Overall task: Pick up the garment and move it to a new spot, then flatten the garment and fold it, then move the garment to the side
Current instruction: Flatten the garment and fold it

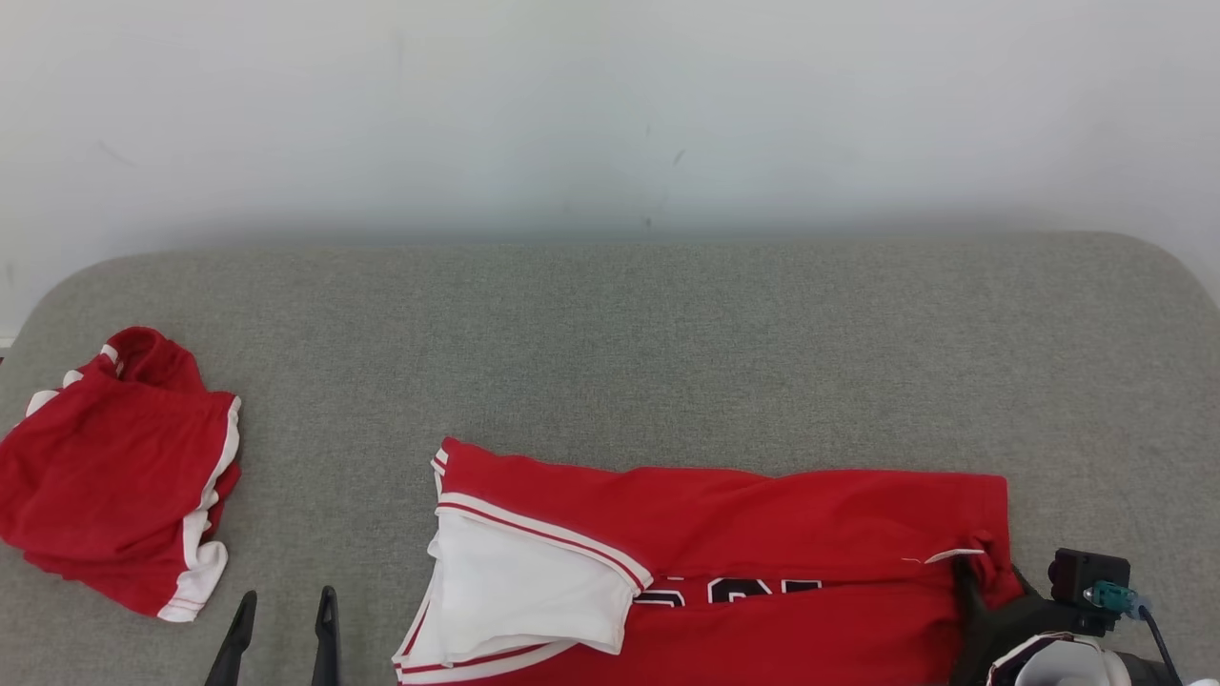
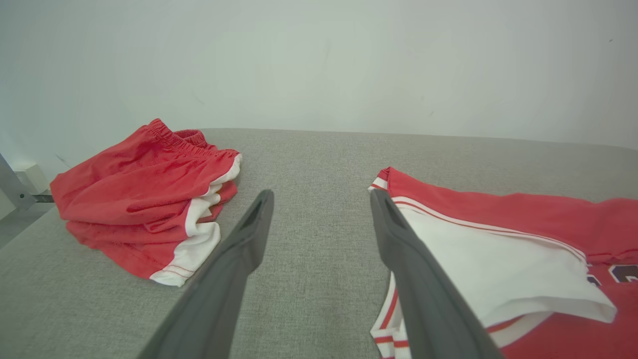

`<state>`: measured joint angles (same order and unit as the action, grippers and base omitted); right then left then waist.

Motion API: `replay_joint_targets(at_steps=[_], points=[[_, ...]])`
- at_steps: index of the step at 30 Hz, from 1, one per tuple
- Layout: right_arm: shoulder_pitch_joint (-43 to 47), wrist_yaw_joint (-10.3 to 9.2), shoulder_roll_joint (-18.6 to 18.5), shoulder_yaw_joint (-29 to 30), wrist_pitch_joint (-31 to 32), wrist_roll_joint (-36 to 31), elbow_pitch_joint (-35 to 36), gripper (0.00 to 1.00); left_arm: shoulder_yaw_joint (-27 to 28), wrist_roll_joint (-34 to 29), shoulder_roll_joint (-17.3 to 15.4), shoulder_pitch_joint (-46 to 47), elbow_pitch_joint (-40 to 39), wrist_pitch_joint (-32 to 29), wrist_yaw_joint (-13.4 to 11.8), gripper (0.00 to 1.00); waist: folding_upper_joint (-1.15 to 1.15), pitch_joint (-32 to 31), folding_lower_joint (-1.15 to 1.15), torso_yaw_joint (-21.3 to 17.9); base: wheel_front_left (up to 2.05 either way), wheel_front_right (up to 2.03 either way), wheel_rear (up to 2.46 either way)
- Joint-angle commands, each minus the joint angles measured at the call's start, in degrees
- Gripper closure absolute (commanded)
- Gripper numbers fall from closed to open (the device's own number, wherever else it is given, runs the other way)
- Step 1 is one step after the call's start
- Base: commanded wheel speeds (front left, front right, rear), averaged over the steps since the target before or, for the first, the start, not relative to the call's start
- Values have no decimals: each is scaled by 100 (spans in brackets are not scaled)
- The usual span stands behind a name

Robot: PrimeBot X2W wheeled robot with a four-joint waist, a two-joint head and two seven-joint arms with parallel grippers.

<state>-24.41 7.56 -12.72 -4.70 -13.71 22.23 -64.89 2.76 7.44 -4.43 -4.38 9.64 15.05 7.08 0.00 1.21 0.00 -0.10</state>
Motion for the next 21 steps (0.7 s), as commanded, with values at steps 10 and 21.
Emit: replay_joint_targets(at_steps=[10, 21], points=[[-132, -13, -264, -164, -73, 189, -145, 100, 118, -129, 89, -88, 97, 18, 35, 0, 0, -88, 0, -42, 0, 0, 0], [-162, -12, -963, 4, -149, 140, 141, 100, 93, -173, 116, -174, 166, 18, 34, 0, 0, -246, 0, -189, 0, 0, 0]])
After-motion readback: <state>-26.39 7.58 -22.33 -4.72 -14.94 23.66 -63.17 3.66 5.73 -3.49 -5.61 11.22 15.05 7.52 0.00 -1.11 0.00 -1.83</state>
